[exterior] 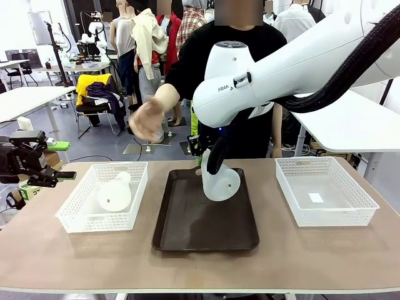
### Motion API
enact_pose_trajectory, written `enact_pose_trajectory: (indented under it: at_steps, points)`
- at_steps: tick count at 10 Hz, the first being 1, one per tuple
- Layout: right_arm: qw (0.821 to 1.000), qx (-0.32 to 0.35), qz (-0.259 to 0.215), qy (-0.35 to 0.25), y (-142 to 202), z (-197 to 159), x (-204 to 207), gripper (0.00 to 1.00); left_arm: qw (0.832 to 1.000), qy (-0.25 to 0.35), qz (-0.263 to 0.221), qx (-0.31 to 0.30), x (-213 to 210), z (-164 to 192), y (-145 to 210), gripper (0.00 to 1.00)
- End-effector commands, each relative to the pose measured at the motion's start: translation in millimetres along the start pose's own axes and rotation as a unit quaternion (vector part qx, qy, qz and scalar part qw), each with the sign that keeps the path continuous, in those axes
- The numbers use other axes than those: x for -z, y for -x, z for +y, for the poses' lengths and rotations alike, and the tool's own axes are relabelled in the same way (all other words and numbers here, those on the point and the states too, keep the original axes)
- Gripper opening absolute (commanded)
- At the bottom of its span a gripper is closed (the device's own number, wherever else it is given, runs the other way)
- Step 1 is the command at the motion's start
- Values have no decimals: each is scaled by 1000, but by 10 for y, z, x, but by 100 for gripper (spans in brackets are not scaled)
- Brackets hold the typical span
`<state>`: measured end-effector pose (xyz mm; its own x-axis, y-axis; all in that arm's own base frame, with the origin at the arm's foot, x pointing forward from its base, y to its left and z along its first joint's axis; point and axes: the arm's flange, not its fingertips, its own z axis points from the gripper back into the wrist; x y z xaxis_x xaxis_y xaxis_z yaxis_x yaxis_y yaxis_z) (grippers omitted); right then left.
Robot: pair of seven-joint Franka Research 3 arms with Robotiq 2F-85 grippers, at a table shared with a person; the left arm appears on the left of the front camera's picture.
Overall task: Prepare the laboratory tools.
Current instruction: Place the picked Big flask upright in the Handle tray as instructed by the person.
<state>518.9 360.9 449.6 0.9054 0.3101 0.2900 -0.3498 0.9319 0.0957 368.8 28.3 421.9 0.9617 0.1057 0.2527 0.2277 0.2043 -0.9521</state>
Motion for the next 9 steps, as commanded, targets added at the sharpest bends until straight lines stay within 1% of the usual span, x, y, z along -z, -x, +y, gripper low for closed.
enact_pose_trajectory:
  at_steps: [1, 9]
  points:
    - [1000, -2, -3, 0, -9, -9, -15, 0, 1000, 3, -2, -1, -8, -16, 0, 100]
    - [1000, -2, -3, 0, -9, -9, -15, 0, 1000, 3, -2, -1, -8, -16, 0, 100]
